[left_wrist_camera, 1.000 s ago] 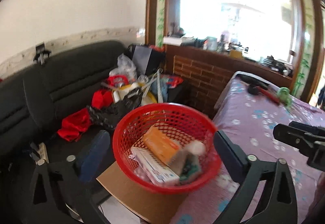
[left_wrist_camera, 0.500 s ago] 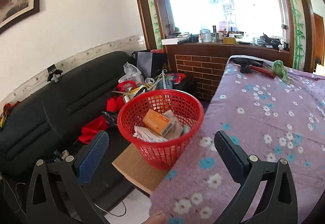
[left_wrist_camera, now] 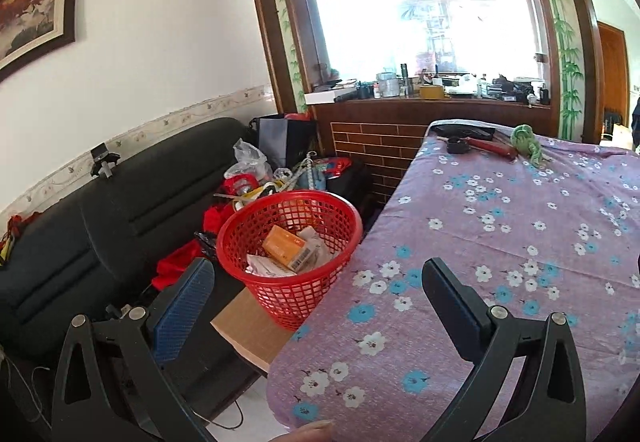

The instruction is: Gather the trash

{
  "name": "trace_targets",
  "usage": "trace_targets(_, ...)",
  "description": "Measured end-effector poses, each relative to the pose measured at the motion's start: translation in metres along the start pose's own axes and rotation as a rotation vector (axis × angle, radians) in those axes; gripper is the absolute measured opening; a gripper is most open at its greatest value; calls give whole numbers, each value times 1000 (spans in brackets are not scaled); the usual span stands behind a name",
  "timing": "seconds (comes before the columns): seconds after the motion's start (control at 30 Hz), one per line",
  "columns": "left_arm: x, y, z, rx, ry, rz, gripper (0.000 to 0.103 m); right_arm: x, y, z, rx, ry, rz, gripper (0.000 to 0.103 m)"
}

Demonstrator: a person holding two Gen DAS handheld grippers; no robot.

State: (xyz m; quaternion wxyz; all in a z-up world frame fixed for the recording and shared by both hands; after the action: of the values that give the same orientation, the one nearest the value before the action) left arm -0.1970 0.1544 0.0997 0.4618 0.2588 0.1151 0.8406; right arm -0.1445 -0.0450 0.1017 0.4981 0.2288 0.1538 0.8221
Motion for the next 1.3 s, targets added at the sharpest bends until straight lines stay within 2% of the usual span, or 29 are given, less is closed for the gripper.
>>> trace_targets(0.63, 13, -20, -17, 53, 18, 13, 103, 15, -24, -11, 78, 33, -4, 97)
trace_targets(1.3, 11, -25, -21, 66, 0, 1, 103, 17, -30, -14, 91, 45, -20, 97)
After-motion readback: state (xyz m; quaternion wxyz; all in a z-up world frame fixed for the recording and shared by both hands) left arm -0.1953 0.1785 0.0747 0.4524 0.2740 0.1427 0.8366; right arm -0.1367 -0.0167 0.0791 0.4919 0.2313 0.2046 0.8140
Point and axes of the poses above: each gripper's, at about its wrist camera, not at the fingertips, and y roughly against the way its jaws point, x to its left, z to its top, the point moved 3 cm from there along -y, roughly the way its jaws point, and after that the axes turned 10 degrees about -y, right-handed, at the moved point
